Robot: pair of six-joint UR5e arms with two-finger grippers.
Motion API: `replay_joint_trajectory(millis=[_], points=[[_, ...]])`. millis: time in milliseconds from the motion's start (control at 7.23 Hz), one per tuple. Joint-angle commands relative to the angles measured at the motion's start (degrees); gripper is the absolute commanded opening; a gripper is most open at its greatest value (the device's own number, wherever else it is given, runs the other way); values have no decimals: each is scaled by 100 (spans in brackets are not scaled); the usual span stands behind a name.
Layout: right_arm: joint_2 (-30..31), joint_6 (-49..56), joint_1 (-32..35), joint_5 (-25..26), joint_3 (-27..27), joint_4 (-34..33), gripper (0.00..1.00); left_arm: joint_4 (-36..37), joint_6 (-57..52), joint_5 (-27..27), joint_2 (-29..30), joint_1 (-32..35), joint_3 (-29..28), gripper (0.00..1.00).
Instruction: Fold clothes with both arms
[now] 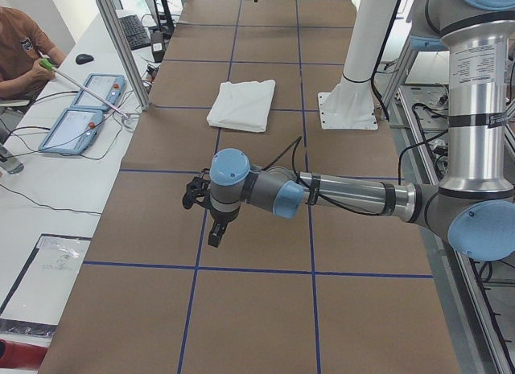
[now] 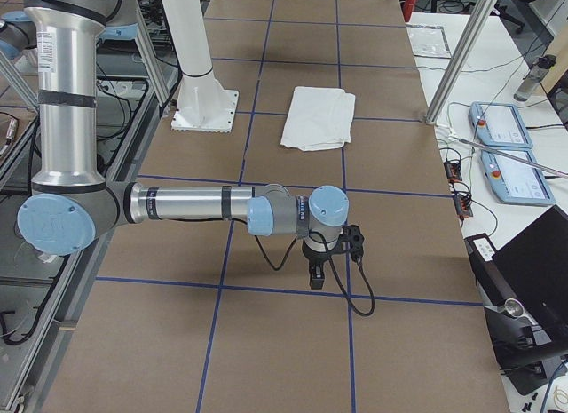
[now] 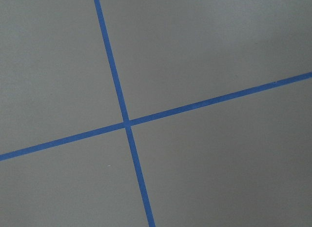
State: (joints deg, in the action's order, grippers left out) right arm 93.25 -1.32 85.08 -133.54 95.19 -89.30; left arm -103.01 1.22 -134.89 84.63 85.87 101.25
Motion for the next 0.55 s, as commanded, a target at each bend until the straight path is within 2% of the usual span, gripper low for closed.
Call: replay_joint_trajectory(millis=[0,415], points=[[0,0,0,-23,-9,0,100,0,-7,7,1,0,-9,100],[0,0,26,-32,-18,0,100,0,-8,7,1,0,-9,100]])
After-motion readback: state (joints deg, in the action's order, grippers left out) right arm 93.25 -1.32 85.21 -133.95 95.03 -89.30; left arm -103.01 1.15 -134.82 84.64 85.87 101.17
